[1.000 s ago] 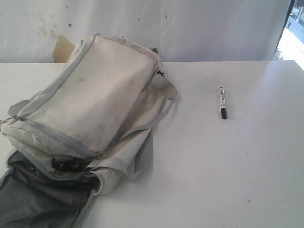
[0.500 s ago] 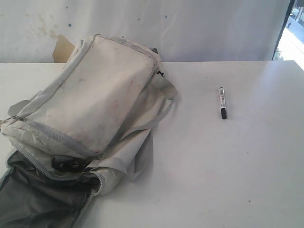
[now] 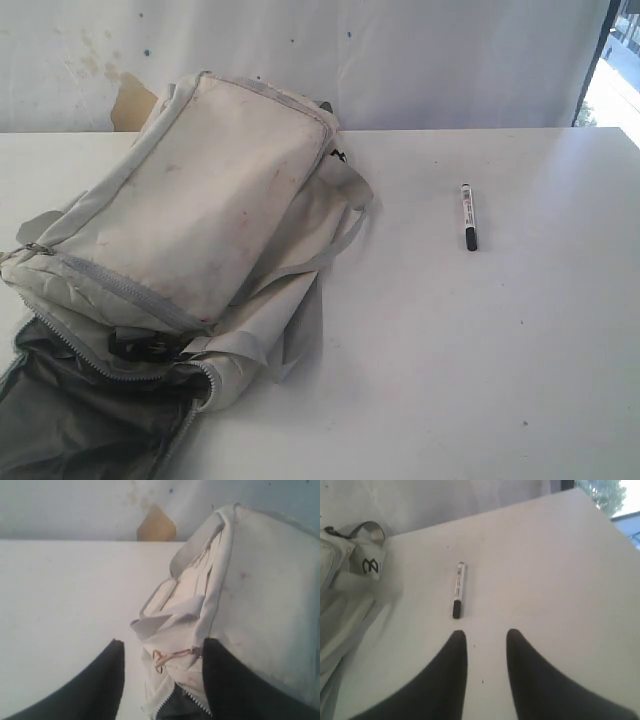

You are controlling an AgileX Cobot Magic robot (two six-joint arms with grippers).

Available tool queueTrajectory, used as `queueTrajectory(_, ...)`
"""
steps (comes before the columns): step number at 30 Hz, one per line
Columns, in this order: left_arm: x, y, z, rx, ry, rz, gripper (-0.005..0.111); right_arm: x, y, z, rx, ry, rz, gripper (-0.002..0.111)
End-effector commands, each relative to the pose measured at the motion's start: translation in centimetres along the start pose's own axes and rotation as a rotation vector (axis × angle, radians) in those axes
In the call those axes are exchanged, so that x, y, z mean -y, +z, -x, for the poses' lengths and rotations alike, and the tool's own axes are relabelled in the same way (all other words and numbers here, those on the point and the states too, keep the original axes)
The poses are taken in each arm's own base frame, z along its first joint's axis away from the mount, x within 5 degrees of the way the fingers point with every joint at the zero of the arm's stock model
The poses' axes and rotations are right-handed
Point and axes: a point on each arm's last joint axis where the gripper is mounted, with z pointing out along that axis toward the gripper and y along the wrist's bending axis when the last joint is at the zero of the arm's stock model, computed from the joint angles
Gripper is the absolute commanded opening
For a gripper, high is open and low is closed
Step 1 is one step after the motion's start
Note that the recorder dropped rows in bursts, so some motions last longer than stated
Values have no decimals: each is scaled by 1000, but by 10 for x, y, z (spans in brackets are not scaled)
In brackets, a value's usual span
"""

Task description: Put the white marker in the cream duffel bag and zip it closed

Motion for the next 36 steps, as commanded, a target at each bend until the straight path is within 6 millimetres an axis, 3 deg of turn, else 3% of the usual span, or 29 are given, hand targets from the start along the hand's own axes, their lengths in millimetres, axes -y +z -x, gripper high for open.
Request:
queueTrajectory(1, 0, 27, 1, -105, -38, -8, 63, -20, 17, 7, -157, -57, 110, 39)
queueTrajectory(9, 3, 59, 28, -299, -60, -36, 65, -66, 48, 6, -403, -109, 374, 41)
queueTrajectory(15, 7, 87, 45, -404, -87, -77, 65, -101, 64, 8, -465, -192, 495, 41)
queueTrajectory(19, 9, 109, 46, -483, -120, -102, 66, -127, 69, 6, -493, -245, 559, 41)
queueTrajectory(24, 12, 136, 45, -553, -145, -141, 82, -156, 68, 2, -501, -297, 644, 41)
queueTrajectory(29, 13, 158, 37, -639, -171, -144, 82, -178, 66, -6, -490, -339, 724, 41)
queueTrajectory(36, 5, 154, 34, -817, -27, -106, 82, -184, 67, -11, -499, -341, 731, 41)
